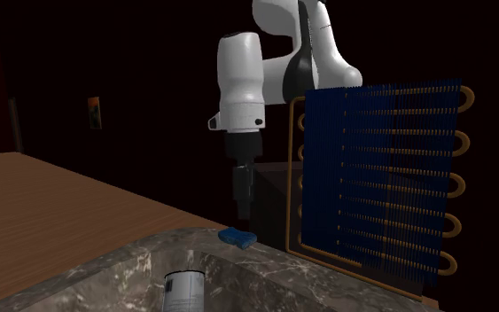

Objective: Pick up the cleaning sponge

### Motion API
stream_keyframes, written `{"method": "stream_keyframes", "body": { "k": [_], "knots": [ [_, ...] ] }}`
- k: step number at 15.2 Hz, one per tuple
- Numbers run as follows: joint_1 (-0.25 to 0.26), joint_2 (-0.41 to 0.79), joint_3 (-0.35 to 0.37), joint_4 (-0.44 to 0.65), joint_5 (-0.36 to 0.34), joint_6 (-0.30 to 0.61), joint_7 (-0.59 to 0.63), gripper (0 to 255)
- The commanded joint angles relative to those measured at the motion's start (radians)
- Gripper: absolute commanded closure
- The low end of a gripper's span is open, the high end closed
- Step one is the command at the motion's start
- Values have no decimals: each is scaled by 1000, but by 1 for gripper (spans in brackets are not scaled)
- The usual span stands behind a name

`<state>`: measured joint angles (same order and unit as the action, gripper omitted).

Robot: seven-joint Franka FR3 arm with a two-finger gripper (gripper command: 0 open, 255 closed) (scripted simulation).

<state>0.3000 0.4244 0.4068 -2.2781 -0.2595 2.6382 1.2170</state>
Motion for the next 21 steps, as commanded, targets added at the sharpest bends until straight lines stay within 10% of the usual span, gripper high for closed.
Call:
{"method": "stream_keyframes", "body": {
  "k": [1,10,11,21],
  "knots": [
    [41,65,-27,48,-30,17,48,0],
    [85,163,-84,77,-82,87,82,0],
    [86,165,-85,79,-82,87,82,255],
    [79,150,-76,73,-76,78,78,255]
  ]
}}
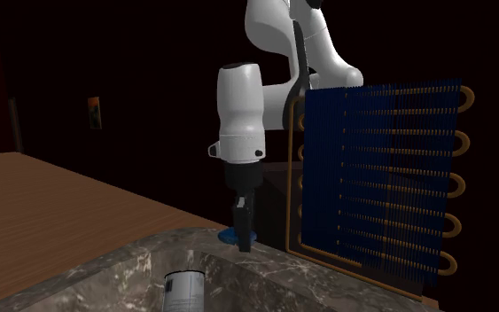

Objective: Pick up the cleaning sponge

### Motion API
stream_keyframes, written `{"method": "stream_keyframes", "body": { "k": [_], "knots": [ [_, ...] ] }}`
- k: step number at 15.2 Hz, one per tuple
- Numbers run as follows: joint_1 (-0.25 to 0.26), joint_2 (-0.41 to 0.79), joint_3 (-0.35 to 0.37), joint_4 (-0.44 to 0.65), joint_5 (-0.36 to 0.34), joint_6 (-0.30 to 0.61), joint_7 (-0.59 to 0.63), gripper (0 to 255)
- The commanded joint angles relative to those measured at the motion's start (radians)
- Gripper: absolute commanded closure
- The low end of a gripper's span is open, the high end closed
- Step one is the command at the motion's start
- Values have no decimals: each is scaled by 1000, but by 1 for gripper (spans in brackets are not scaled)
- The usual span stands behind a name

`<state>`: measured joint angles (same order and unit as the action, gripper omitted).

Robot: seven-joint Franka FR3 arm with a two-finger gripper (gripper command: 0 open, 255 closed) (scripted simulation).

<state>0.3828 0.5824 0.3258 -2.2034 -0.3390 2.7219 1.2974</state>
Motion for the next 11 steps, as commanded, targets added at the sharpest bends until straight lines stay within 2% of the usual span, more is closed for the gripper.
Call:
{"method": "stream_keyframes", "body": {
  "k": [1,11],
  "knots": [
    [-9,-21,12,-6,10,-15,-7,255],
    [-66,-149,86,-37,85,-111,-56,255]
  ]
}}
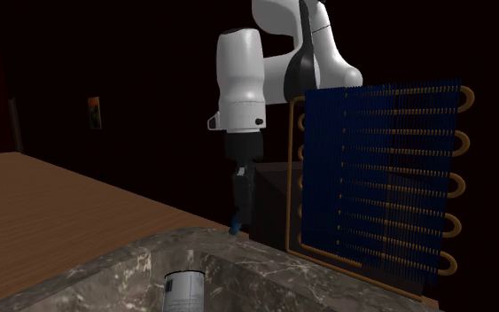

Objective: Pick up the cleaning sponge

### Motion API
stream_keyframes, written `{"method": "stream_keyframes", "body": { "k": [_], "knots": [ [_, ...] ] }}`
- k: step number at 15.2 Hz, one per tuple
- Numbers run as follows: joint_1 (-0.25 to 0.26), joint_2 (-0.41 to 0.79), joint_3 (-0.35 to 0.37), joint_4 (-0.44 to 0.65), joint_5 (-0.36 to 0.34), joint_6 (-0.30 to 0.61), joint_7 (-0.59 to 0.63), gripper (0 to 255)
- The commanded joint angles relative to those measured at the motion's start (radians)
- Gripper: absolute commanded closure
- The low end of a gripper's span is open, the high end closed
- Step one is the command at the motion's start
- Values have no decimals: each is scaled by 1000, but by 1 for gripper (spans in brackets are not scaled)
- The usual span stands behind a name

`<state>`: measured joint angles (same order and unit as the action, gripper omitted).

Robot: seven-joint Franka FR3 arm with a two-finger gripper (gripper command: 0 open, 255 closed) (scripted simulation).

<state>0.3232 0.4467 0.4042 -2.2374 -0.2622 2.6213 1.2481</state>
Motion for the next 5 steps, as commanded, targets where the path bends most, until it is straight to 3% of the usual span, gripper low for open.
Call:
{"method": "stream_keyframes", "body": {
  "k": [1,5],
  "knots": [
    [-12,-26,14,-5,17,-20,-12,255],
    [-23,-53,29,-8,36,-42,-25,255]
  ]
}}
